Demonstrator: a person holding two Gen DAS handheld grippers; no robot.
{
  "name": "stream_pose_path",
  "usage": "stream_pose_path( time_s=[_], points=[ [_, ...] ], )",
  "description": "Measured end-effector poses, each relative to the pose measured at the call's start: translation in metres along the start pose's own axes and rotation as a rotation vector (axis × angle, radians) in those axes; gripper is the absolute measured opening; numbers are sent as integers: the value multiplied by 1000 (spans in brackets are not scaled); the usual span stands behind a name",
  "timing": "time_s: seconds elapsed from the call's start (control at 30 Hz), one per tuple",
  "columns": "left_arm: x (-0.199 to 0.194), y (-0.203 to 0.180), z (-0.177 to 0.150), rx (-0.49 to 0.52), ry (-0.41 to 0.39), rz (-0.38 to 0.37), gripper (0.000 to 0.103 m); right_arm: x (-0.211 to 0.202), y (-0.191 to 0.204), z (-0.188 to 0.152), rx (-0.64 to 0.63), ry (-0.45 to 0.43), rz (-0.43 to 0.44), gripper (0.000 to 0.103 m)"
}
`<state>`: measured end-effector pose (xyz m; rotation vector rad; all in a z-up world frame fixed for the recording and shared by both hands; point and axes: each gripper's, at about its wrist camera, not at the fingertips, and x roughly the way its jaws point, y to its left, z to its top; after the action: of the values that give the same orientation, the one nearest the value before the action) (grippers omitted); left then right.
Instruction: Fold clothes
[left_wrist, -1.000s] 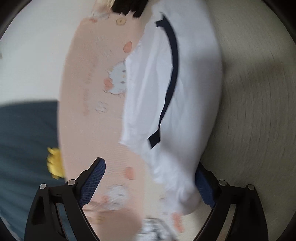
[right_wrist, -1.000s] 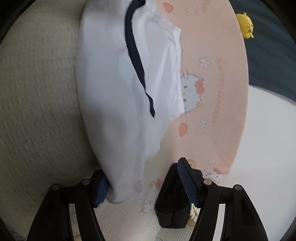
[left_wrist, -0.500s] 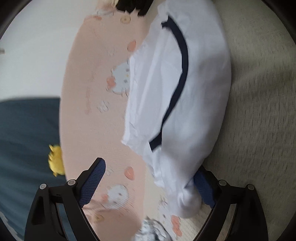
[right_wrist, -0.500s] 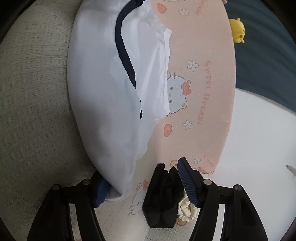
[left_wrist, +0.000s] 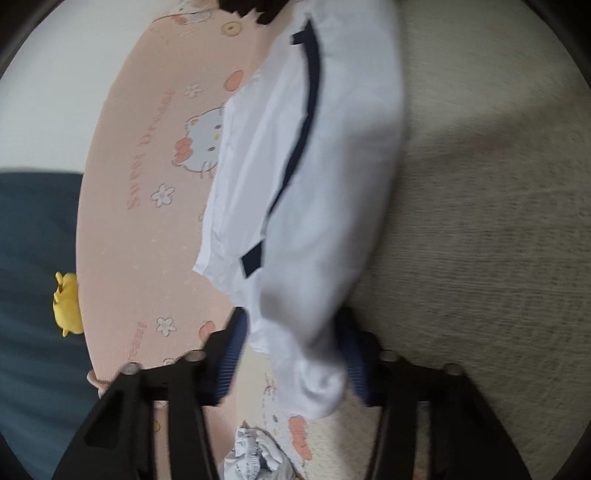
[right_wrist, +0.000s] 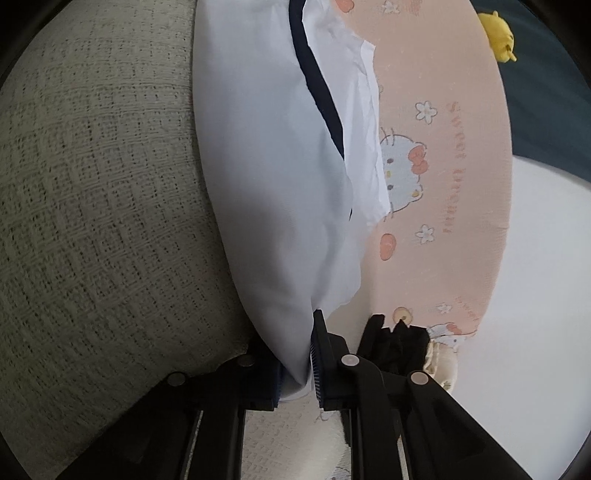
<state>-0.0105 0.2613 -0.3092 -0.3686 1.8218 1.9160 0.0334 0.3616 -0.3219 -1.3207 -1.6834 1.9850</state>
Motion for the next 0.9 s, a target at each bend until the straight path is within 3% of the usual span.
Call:
stream_pose_path(
  time_s=[0.07, 0.33, 0.53, 0.63, 0.73, 0.87, 0.9],
  points=[
    [0, -2, -1, -6, -1, -12, 31, 1, -1, -1, -5, 4, 6, 15],
    [2, -2, -1, -11, -5, -91, 30, 4, -6, -4, -20, 9, 60, 15],
    [10, 15, -1, -31, 5, -267, 18, 7, -19, -6, -17, 4, 161, 15],
    [19, 32, 1, -82, 36, -386, 17, 13, -40, -8, 28, -1, 304, 15],
    [36, 57, 1, -202, 87, -552, 17, 21, -61, -8, 93, 17, 453, 15],
    [65, 89, -4, -392, 165, -787, 18, 48, -102, -10, 263, 69, 728, 16],
    [69, 94, -6, -425, 177, -818, 18, 57, -113, -13, 323, 84, 811, 16]
  ],
)
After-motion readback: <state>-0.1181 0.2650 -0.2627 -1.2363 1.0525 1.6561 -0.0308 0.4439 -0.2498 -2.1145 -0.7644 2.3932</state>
